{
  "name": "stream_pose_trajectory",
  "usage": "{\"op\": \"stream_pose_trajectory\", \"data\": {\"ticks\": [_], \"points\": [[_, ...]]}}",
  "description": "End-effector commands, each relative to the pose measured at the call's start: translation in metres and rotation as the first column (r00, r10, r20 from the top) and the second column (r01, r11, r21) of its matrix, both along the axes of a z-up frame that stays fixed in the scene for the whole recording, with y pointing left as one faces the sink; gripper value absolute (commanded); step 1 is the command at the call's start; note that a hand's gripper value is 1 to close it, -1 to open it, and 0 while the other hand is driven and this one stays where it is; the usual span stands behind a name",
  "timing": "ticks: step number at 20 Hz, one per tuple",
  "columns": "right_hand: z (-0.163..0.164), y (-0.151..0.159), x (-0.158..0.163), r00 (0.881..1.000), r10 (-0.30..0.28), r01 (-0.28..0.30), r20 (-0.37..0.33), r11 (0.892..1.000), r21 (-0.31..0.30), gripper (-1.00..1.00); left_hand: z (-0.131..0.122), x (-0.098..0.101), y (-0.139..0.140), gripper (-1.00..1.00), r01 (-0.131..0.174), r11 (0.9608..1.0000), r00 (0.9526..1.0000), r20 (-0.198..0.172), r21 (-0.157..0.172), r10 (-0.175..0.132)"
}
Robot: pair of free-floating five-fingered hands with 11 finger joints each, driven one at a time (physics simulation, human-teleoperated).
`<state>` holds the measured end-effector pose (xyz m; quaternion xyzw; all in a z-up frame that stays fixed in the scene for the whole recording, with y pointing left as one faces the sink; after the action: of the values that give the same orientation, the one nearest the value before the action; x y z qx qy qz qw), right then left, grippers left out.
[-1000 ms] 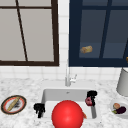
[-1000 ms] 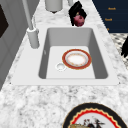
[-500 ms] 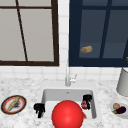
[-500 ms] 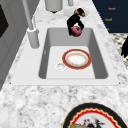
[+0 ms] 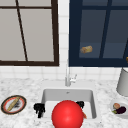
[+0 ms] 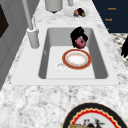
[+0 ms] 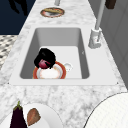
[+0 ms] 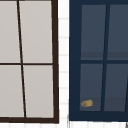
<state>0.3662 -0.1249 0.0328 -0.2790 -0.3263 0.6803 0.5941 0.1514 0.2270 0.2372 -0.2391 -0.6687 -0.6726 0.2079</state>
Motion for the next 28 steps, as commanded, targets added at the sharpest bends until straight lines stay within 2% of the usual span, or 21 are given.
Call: {"op": "stream_pose_trajectory", "data": {"ticks": [1,4,7,9,10,14,17,20,21,22,23,24,28], "points": [[-0.021,0.029,0.017,1.000,0.000,0.000,0.001,0.999,-0.035,1.00,0.000,0.000,0.000,0.00,0.000,1.0000,1.0000,0.000,0.000,0.000],[-0.052,0.051,0.025,1.000,-0.004,0.003,-0.024,0.999,-0.041,1.00,0.000,0.000,0.000,0.00,0.000,1.0000,1.0000,0.000,0.000,0.000],[-0.073,0.061,0.045,1.000,-0.004,0.004,0.006,0.999,-0.043,1.00,0.000,0.000,0.000,0.00,0.000,1.0000,1.0000,0.000,0.000,0.000],[-0.093,0.057,0.037,1.000,0.000,0.000,0.023,1.000,-0.009,1.00,0.000,0.000,0.000,0.00,0.000,1.0000,1.0000,0.000,0.000,0.000],[-0.100,0.066,0.045,1.000,0.003,-0.003,0.017,1.000,-0.007,1.00,0.000,0.000,0.000,0.00,0.000,1.0000,1.0000,0.000,0.000,0.000],[-0.131,0.058,0.059,0.998,0.012,-0.013,0.065,1.000,0.009,1.00,0.000,0.000,0.000,0.00,0.000,1.0000,1.0000,0.000,0.000,0.000],[-0.129,0.050,0.068,0.999,0.023,-0.025,0.033,0.997,0.069,1.00,0.000,0.000,0.000,0.00,0.000,1.0000,1.0000,0.000,0.000,0.000],[-0.121,0.051,0.083,1.000,0.029,-0.028,-0.008,0.994,0.102,1.00,0.000,0.000,0.000,0.00,0.000,1.0000,1.0000,0.000,0.000,0.000],[-0.120,0.049,0.076,0.999,0.034,-0.030,-0.028,0.993,0.115,1.00,0.000,0.000,0.000,0.00,0.000,1.0000,1.0000,0.000,0.000,0.000],[-0.112,0.047,0.071,0.995,0.042,-0.029,-0.091,0.990,0.135,1.00,0.000,0.000,0.000,0.00,0.000,1.0000,1.0000,0.000,0.000,0.000],[-0.104,0.049,0.071,0.994,0.041,-0.026,-0.105,0.990,0.140,-1.00,0.000,0.000,0.000,0.00,0.000,1.0000,1.0000,0.000,0.000,0.000],[-0.100,0.047,0.071,0.993,0.034,-0.016,-0.116,0.988,0.157,-1.00,0.000,0.000,0.000,0.00,0.000,1.0000,1.0000,0.000,0.000,0.000],[-0.082,0.046,0.067,0.981,0.043,-0.018,-0.188,0.991,0.136,-1.00,0.000,0.000,0.000,0.00,0.000,1.0000,1.0000,0.000,0.000,0.000]]}}
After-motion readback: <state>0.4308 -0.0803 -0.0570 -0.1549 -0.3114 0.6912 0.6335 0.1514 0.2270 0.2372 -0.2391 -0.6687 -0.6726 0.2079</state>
